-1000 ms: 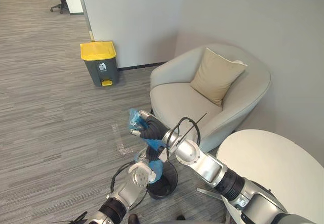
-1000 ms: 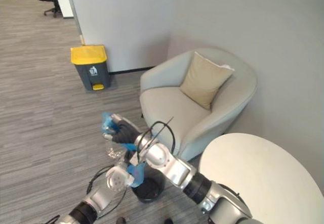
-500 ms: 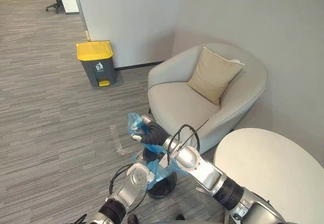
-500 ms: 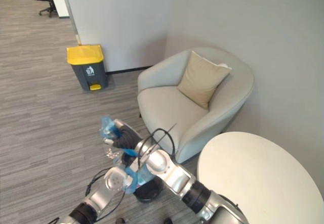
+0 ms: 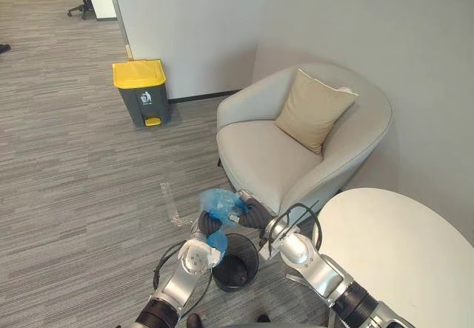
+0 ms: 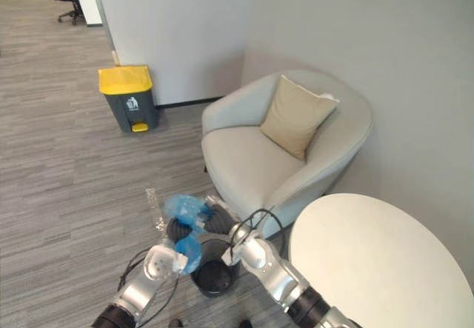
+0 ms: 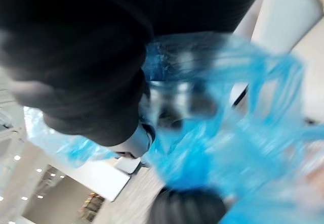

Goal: Gather rubbish on tea table into small bin, then transfer packed bag to large trash can.

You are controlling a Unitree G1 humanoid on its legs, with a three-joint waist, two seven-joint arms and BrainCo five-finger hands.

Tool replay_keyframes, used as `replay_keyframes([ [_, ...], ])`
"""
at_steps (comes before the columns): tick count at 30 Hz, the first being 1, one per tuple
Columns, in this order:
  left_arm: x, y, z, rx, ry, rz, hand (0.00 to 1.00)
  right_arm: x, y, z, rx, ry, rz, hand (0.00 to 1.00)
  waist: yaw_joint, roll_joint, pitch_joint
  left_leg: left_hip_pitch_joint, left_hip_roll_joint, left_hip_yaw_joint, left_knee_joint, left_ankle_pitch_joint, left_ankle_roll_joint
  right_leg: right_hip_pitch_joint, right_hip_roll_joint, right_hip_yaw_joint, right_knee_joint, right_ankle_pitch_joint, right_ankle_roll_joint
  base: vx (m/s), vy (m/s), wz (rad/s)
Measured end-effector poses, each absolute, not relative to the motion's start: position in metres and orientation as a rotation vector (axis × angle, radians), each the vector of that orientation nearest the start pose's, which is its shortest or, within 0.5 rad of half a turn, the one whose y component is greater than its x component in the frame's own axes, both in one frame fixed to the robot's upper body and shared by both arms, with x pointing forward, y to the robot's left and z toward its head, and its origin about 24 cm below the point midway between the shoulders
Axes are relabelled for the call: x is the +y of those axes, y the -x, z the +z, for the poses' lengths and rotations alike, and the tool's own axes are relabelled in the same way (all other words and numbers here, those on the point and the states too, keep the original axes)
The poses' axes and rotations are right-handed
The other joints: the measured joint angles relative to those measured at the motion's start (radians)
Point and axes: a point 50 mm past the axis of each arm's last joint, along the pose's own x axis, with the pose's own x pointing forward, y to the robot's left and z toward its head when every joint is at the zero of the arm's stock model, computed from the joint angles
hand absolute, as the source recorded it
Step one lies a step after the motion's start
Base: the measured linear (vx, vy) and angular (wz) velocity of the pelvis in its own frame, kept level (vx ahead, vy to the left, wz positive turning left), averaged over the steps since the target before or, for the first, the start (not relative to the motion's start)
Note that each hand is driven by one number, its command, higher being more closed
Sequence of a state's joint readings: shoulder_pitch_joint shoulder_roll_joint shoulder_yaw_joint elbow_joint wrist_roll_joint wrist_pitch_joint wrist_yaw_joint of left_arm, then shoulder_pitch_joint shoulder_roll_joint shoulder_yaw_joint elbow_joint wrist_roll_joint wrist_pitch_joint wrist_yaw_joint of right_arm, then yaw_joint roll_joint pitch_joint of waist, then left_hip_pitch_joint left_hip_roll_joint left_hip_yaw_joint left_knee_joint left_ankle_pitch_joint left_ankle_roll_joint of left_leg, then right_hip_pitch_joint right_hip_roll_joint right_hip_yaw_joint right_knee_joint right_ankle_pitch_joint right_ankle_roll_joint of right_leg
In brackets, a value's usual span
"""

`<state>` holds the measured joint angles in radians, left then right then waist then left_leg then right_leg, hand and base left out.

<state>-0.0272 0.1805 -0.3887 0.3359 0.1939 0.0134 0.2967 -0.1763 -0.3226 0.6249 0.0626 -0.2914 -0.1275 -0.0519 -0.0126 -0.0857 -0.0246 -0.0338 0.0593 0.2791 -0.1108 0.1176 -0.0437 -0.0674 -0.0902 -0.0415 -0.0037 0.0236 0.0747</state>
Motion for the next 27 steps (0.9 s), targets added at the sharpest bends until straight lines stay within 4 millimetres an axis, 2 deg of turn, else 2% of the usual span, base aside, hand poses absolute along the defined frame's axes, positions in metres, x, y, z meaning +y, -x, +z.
replay_keyframes([
  [7,0.130,-0.232,-0.033,0.250,-0.470,-0.064,1.00,-0.084,-0.248,0.056,-0.324,0.765,0.528,0.00,0.001,0.003,0.008,-0.001,0.000,-0.001,0.000,-0.001,0.001,0.001,0.000,-0.002,-0.001,-0.001,0.001,0.00,0.000,0.00],
  [11,0.140,-0.226,-0.034,0.271,-0.425,-0.014,1.00,-0.107,-0.249,0.081,-0.420,0.770,0.384,0.00,0.000,0.005,0.021,-0.001,0.000,-0.005,0.000,-0.003,0.000,0.002,0.000,-0.005,-0.001,-0.002,0.004,0.00,0.000,0.01],
  [13,0.145,-0.222,-0.037,0.290,-0.412,0.011,1.00,-0.116,-0.247,0.083,-0.427,0.774,0.326,0.00,-0.002,0.005,0.022,-0.001,-0.001,-0.008,0.000,-0.003,0.000,0.003,0.000,-0.008,-0.001,-0.003,0.005,0.04,0.001,0.05],
  [17,0.158,-0.213,-0.044,0.341,-0.362,0.075,1.00,-0.135,-0.239,0.071,-0.355,0.758,0.236,0.00,-0.002,0.010,0.025,0.000,-0.002,-0.015,0.000,-0.001,0.003,0.011,0.000,-0.014,-0.003,0.000,-0.001,0.04,0.001,0.05],
  [19,0.166,-0.204,-0.051,0.386,-0.329,0.123,1.00,-0.142,-0.232,0.059,-0.283,0.703,0.167,0.00,-0.003,0.017,0.030,0.001,-0.001,-0.016,0.000,-0.001,0.003,0.012,0.000,-0.016,-0.003,0.000,-0.002,0.04,0.006,0.03],
  [21,0.175,-0.195,-0.063,0.455,-0.307,0.166,1.00,-0.147,-0.230,0.038,-0.172,0.643,0.109,0.00,-0.006,0.026,0.036,0.002,-0.008,-0.021,0.000,-0.005,-0.001,0.018,0.002,-0.021,-0.008,-0.002,-0.002,0.02,0.009,0.07],
  [22,0.178,-0.190,-0.071,0.501,-0.278,0.193,1.00,-0.151,-0.228,0.019,-0.071,0.578,0.083,0.00,-0.006,0.029,0.038,0.001,-0.009,-0.026,0.000,-0.007,-0.003,0.020,0.001,-0.027,-0.013,-0.007,-0.001,0.00,0.007,0.09],
  [23,0.179,-0.188,-0.074,0.517,-0.268,0.201,1.00,-0.152,-0.227,0.012,-0.032,0.557,0.076,0.00,-0.006,0.030,0.039,0.001,-0.009,-0.028,0.000,-0.008,-0.003,0.022,0.001,-0.029,-0.014,-0.010,-0.001,0.00,0.009,0.17],
  [24,0.184,-0.178,-0.085,0.578,-0.260,0.223,1.00,-0.156,-0.220,-0.018,0.130,0.481,0.058,0.00,-0.005,0.034,0.041,0.001,-0.010,-0.035,0.000,-0.010,-0.002,0.029,0.000,-0.038,-0.020,-0.014,-0.001,0.01,0.008,0.13],
  [25,0.186,-0.175,-0.088,0.598,-0.254,0.236,1.00,-0.158,-0.217,-0.028,0.187,0.457,0.052,0.00,-0.005,0.035,0.042,0.001,-0.011,-0.037,0.000,-0.011,0.000,0.030,-0.001,-0.040,-0.020,-0.015,0.000,0.03,0.016,0.14],
  [26,0.192,-0.165,-0.098,0.659,-0.221,0.273,1.00,-0.163,-0.208,-0.053,0.329,0.389,0.033,0.00,-0.003,0.041,0.046,0.001,-0.013,-0.039,0.000,-0.013,0.002,0.032,-0.003,-0.043,-0.020,-0.017,0.002,0.03,0.018,0.07],
  [27,0.195,-0.161,-0.102,0.684,-0.209,0.291,1.00,-0.166,-0.203,-0.061,0.380,0.372,0.022,0.00,-0.002,0.044,0.048,0.002,-0.014,-0.041,0.000,-0.014,0.003,0.033,-0.005,-0.044,-0.020,-0.018,0.003,0.04,0.025,0.07],
])
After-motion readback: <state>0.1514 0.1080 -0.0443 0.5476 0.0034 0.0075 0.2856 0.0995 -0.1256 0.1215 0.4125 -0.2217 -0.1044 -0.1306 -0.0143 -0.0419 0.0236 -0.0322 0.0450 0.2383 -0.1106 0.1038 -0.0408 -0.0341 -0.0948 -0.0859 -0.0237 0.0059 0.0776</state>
